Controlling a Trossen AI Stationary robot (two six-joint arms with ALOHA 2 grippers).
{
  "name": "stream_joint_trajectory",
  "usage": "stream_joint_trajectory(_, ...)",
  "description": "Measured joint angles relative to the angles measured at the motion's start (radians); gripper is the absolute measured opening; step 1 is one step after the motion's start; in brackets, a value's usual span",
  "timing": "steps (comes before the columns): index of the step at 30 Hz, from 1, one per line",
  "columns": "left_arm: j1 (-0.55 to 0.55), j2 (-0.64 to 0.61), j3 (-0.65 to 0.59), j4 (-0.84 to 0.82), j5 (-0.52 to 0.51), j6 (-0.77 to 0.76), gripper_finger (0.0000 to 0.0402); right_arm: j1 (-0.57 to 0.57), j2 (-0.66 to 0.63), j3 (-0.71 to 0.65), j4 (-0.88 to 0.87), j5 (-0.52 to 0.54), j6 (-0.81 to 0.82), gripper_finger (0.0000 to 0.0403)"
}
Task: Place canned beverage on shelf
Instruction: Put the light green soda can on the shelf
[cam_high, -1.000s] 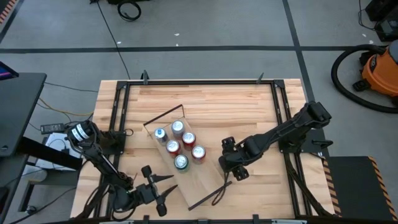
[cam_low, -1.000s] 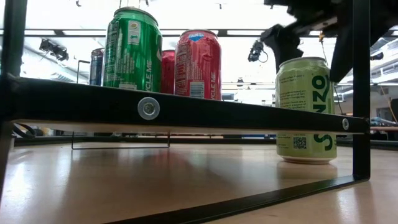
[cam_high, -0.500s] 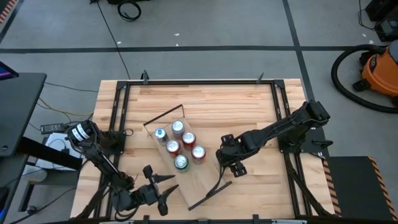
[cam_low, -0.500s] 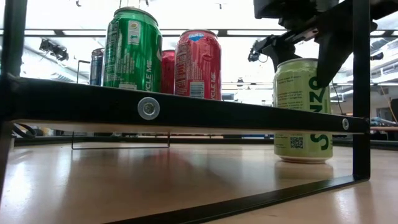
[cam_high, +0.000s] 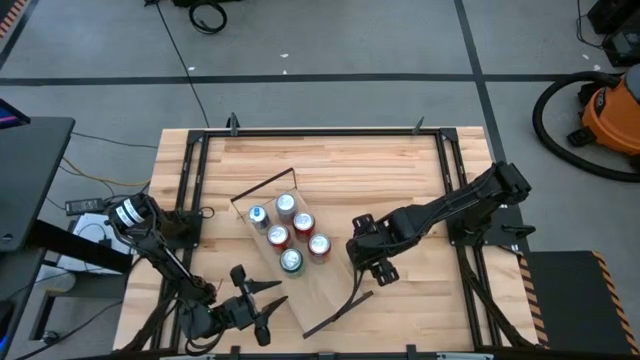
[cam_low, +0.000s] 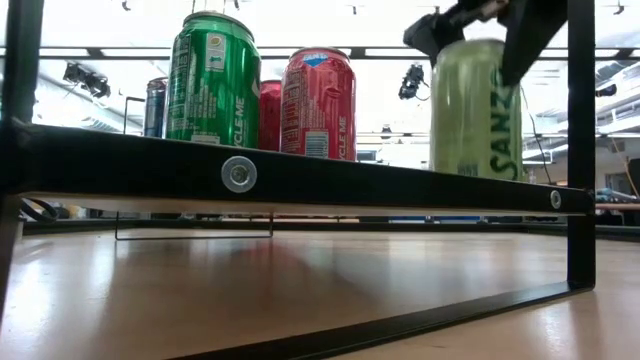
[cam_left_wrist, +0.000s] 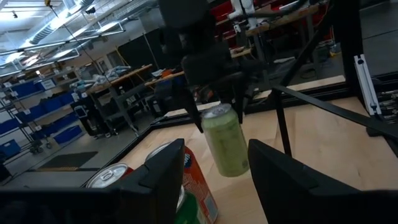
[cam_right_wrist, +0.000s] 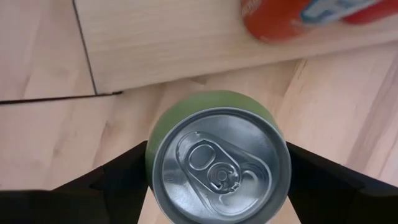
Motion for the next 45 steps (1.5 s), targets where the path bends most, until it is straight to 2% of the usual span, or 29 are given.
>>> stream_joint_trajectory(7,0.000,0.000,0.000,0.000,0.000,0.000,0.0187,0.024,0.000,0.073,-0.018,0.004,-0.049,0.0328)
stream_joint_trajectory(14,0.000,0.000,0.000,0.000,0.000,0.001,0.0187,0.042,0.000,0.088,0.026,0.017,-0.116,0.0329)
stream_joint_trajectory(30,0.006,0.000,0.000,0.001,-0.001,0.027,0.0187,0.044,0.006,0.088,0.126,-0.088,-0.199,0.0329)
stream_joint_trajectory(38,0.027,0.000,0.000,0.001,0.005,0.024,0.0187,0.050,0.014,0.097,0.151,-0.090,-0.219,0.0329)
stream_joint_trajectory(45,0.034,0.000,0.000,0.001,0.012,0.020,0.0187,0.052,0.106,0.203,0.081,-0.093,-0.264,0.0329)
